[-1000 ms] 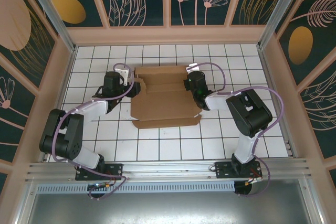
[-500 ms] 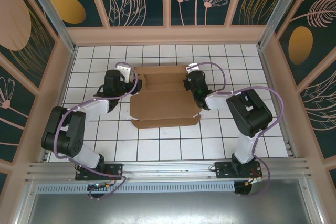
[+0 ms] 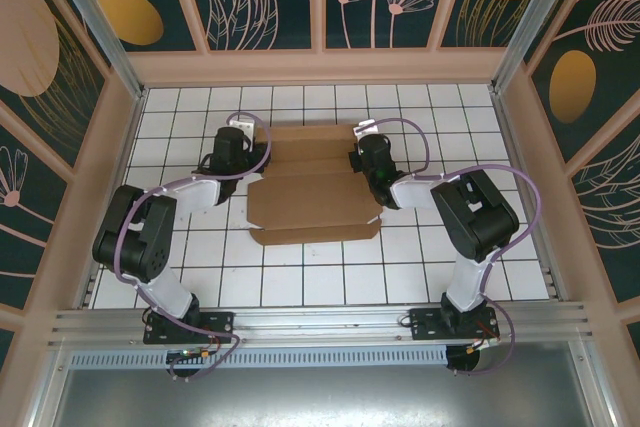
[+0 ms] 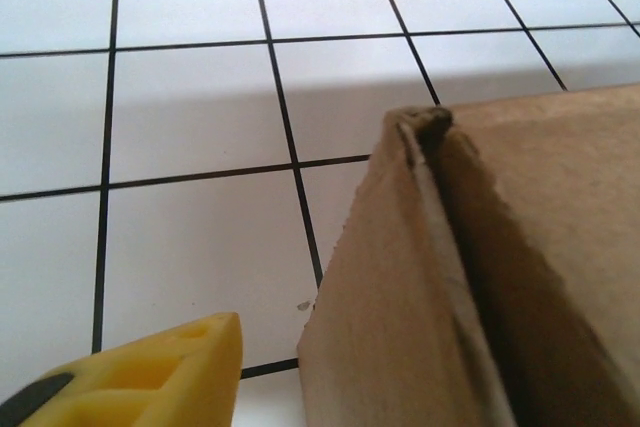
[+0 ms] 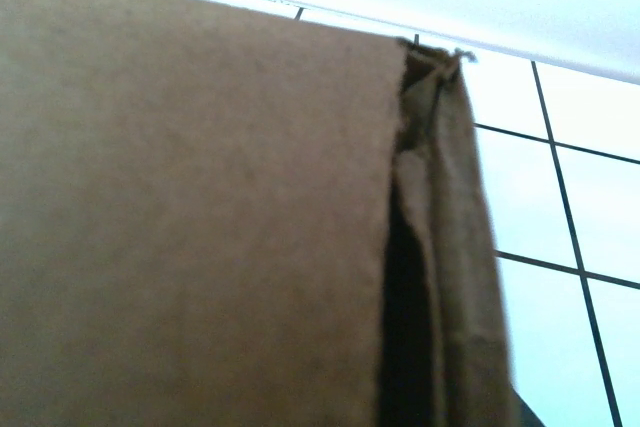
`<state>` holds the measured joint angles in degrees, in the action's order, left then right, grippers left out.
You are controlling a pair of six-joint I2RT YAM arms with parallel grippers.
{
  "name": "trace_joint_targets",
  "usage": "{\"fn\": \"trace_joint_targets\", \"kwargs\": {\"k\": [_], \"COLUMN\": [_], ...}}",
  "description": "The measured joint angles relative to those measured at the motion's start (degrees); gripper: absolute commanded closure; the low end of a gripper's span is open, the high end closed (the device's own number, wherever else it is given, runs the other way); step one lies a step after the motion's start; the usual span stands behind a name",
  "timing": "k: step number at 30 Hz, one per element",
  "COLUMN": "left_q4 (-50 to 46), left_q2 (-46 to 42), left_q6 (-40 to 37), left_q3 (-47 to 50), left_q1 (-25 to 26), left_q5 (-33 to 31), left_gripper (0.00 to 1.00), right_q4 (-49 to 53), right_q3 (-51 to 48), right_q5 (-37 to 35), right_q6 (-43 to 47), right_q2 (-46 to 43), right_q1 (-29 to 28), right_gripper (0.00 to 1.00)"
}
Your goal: Fold the paper box
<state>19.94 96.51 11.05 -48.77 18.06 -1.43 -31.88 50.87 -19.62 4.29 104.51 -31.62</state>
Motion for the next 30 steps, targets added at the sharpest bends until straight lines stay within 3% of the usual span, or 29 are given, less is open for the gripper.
{"fn": "trace_joint_targets", "kwargs": {"k": [8, 18, 25, 30], "left_q4": [0.0, -0.7, -1.2, 0.2], "left_q2": [1.4, 2.6, 3.7, 4.1], "left_q6": [1.7, 3.9, 5.6, 6.5], "left_q3": [-1.0, -2.1, -3.5, -3.4], "left_q1": [2.5, 3.8, 4.1, 3.9], "left_q5": [-7.8, -16.9, -18.3, -16.4], "left_gripper": [0.86, 1.0, 1.0, 0.84], "right_q4": [0.2, 1.7, 3.0, 2.6], "right_q3": [0.1, 1.0, 2.2, 2.1], "right_q5": [-1.0, -6.4, -8.7, -9.1], "right_q6": [-0.4, -1.5, -1.9, -2.1], "right_q2": [0.0, 0.2, 0.3, 0.6], "right_q1": [-1.2, -4.3, -5.0, -4.9], "right_gripper": [1.0, 1.0, 1.0, 1.0]}}
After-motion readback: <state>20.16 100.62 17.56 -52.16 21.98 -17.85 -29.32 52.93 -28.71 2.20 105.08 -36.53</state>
